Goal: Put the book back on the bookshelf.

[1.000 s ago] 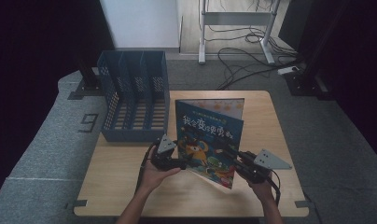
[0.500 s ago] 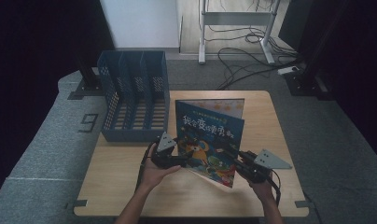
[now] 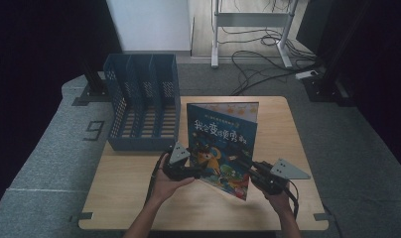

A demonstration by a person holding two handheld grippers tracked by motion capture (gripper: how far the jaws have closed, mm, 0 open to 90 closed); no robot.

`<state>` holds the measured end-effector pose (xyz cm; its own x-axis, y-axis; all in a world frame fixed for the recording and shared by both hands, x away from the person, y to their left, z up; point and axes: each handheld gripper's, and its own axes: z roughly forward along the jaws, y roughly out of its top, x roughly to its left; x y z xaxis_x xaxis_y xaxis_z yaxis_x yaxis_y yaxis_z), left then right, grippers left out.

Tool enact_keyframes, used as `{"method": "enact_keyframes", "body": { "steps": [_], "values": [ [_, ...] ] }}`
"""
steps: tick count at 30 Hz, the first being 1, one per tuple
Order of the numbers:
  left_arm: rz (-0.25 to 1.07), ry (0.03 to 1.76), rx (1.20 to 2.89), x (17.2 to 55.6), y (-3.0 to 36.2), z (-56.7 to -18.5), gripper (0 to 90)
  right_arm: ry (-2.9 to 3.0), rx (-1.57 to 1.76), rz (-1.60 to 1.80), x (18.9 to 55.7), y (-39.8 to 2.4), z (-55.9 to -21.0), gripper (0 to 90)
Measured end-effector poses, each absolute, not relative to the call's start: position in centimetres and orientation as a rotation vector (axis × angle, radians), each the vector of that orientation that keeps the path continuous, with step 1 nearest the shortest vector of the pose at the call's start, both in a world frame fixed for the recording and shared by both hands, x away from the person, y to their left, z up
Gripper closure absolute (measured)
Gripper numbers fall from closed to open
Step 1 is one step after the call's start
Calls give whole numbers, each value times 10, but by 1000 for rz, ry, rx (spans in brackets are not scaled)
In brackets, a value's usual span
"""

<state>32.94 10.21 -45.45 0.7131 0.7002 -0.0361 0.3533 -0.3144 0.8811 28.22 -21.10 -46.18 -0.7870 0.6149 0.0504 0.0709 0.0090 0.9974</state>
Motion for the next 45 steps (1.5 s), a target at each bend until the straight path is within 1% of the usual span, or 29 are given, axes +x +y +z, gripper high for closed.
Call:
{"method": "enact_keyframes", "body": {
  "steps": [4,11,14,19,26,33,45],
  "values": [
    [431,870,1931,340,106,-459,239,1892,709,1835,283,-207,-459,831],
    [451,855,1897,339,109,-451,234,1907,695,1848,283,-211,-462,831],
    [472,869,1884,341,112,-445,217,1915,685,1837,282,-211,-461,829],
    [455,893,1872,348,117,-442,204,1929,669,1835,281,-213,-462,829],
    [400,833,1878,352,111,-440,203,1934,652,1821,280,-214,-463,821],
    [418,811,1887,349,111,-439,199,1928,648,1780,280,-216,-464,791],
    [422,764,1866,345,113,-436,226,1923,694,1735,285,-223,-470,733]
  ]
}}
